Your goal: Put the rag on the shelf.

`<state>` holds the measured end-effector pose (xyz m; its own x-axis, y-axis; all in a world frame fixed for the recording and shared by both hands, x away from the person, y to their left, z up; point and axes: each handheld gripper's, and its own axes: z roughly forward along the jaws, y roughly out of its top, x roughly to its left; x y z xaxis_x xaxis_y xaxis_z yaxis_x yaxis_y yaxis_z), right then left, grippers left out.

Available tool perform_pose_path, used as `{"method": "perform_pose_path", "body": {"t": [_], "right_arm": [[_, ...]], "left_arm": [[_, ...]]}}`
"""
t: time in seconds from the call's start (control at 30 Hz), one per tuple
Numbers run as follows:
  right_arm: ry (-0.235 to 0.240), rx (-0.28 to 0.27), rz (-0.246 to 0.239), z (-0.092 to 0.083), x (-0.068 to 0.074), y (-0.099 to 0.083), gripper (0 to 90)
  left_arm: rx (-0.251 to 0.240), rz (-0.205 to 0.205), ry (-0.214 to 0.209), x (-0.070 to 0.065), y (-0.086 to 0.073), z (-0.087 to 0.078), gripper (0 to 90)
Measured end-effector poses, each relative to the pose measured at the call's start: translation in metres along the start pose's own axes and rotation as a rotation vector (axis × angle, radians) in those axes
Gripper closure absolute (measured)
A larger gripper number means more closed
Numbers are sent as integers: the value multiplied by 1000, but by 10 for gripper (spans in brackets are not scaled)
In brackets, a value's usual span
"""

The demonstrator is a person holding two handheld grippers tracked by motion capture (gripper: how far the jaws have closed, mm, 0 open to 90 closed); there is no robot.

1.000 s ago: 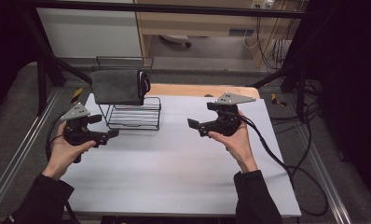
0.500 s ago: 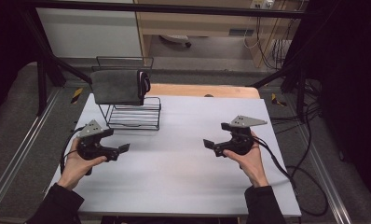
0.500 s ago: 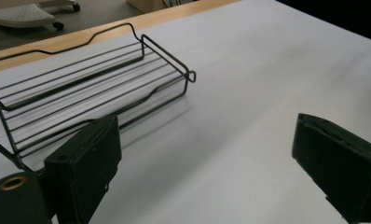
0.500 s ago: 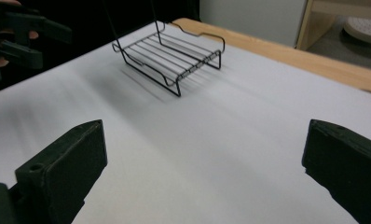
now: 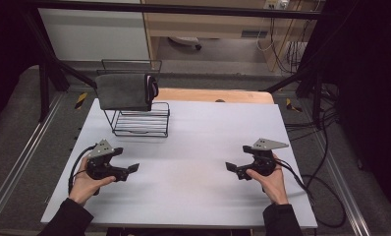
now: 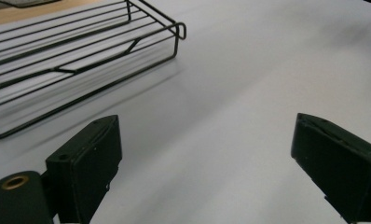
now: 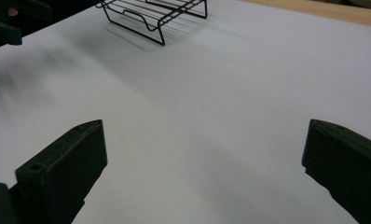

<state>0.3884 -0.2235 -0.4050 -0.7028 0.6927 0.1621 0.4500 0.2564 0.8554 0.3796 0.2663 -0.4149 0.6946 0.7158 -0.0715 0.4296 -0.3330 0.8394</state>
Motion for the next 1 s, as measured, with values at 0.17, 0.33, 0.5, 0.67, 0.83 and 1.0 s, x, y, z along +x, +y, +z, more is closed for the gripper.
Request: {"method": "perform_pose_path", "body": {"t": [0.17, 0.33, 0.5, 0.67, 0.83, 1.0], "right_arm": [[-4, 11, 19, -4, -7, -17, 8], [-11, 20, 42, -8, -12, -32, 8], [-22, 37, 59, -13, -17, -45, 9], [-33, 52, 68, -16, -20, -54, 8], [-44, 63, 68, -20, -20, -60, 8], [-37, 66, 74, -18, -19, -61, 9]], "left_arm": [[14, 4, 5, 0, -12, 2, 93], [36, 13, 7, 1, -19, 3, 93], [63, 26, 10, 0, -27, 5, 92], [82, 30, 7, 0, -32, 5, 89], [95, 40, 0, -2, -35, 6, 82], [103, 39, 2, -1, -36, 6, 79]]}}
